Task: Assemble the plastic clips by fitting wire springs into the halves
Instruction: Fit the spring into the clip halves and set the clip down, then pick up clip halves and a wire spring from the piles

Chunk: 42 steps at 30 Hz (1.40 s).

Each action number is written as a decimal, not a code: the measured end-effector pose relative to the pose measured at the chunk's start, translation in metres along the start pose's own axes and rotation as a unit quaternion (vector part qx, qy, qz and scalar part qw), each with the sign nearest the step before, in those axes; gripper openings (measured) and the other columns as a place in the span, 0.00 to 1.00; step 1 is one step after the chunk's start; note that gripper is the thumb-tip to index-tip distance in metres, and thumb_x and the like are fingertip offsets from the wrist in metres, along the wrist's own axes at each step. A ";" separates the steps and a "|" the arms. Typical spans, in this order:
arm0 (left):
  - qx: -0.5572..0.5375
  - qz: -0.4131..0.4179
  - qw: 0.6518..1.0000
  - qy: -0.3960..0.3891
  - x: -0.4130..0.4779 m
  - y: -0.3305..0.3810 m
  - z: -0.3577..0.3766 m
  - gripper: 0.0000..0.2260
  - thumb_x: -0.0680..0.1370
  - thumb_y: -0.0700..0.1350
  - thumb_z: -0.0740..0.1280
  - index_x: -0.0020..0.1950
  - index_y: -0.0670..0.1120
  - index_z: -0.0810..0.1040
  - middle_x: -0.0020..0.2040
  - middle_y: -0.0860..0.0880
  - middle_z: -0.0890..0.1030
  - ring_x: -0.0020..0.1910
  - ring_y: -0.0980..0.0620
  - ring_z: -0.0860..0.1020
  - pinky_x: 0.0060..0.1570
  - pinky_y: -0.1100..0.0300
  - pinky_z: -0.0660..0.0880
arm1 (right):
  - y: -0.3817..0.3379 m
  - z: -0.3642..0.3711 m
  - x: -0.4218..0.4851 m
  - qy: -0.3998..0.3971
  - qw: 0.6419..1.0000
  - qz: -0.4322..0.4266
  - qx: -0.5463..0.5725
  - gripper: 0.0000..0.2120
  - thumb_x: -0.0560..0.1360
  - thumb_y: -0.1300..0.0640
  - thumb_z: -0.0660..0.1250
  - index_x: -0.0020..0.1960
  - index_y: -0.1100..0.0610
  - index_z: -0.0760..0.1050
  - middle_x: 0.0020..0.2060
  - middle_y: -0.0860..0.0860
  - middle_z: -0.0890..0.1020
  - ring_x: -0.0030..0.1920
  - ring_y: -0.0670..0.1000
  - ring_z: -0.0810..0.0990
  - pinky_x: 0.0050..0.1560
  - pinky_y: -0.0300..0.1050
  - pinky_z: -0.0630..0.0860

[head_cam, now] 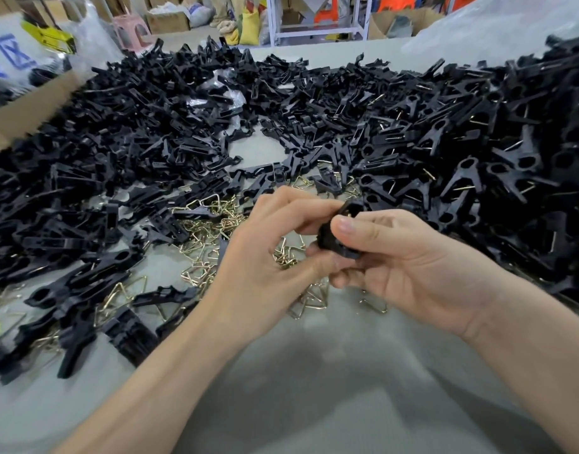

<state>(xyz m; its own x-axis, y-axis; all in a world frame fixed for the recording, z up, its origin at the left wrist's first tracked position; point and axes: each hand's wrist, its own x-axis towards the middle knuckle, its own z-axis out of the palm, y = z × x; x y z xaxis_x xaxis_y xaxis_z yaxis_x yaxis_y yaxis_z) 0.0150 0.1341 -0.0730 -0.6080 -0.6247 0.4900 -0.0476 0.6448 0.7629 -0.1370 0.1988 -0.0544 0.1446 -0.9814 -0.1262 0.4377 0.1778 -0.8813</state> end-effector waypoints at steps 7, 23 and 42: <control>-0.024 0.001 1.000 -0.004 0.000 -0.001 -0.001 0.18 0.71 0.49 0.72 0.60 0.55 0.77 0.51 0.61 0.76 0.53 0.53 0.75 0.55 0.61 0.70 | 0.001 -0.002 0.000 -0.028 0.998 -0.043 -0.038 0.10 0.66 0.56 0.69 0.43 0.60 0.84 0.38 0.56 0.81 0.36 0.47 0.79 0.36 0.38 0.78; 0.050 0.008 0.998 0.043 0.003 -0.008 -0.008 0.13 0.69 0.55 0.70 0.52 0.65 0.79 0.64 0.59 0.70 0.58 0.53 0.77 0.53 0.67 0.72 | 0.003 -0.004 0.002 -0.035 0.987 -0.056 -0.146 0.20 0.70 0.55 0.74 0.60 0.53 0.77 0.53 0.55 0.81 0.45 0.49 0.82 0.47 0.44 0.79; 0.110 0.030 0.992 -0.062 -0.002 0.002 -0.001 0.17 0.68 0.54 0.74 0.56 0.57 0.81 0.61 0.64 0.77 0.53 0.63 0.78 0.56 0.74 0.69 | -0.027 -0.014 -0.039 0.078 0.657 -0.118 -0.740 0.21 0.73 0.43 0.68 0.57 0.58 0.75 0.39 0.44 0.72 0.37 0.45 0.69 0.40 0.36 0.65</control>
<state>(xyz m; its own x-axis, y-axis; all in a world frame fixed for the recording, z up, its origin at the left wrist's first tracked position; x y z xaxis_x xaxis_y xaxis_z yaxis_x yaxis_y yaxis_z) 0.0170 0.1357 -0.0718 -0.7064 -0.5330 0.4657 -0.1723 0.7677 0.6173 -0.1673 0.2316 -0.0320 0.0845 -0.9851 0.1501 -0.9284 -0.1326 -0.3472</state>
